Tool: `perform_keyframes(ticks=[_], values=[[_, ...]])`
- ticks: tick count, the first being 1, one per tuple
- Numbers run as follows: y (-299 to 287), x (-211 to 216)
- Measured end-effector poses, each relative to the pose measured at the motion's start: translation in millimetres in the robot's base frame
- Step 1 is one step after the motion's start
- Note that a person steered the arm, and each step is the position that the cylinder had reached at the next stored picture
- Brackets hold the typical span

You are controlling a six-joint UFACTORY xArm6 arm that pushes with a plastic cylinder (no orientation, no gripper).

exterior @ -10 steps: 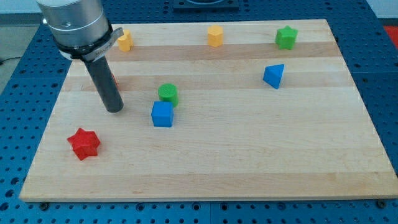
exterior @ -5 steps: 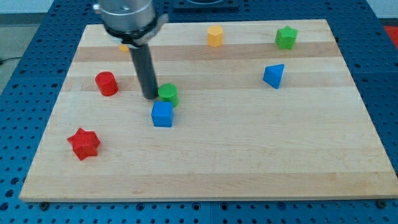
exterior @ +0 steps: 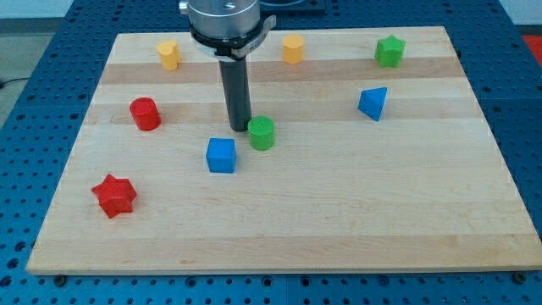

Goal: Place the green circle diagonally bottom right to the blue cube

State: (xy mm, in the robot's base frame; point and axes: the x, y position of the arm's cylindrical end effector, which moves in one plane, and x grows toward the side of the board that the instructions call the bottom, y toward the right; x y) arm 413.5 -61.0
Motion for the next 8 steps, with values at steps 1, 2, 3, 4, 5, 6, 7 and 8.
perform_keyframes(ticks=[1, 2, 3, 4, 5, 6, 7, 8], values=[[21.4, 0.8], [43.5, 10.0], [31.4, 33.1], [52.1, 48.1], [56.2, 11.7], [65.1, 20.2], [91.0, 41.7], [98.2, 57.5]])
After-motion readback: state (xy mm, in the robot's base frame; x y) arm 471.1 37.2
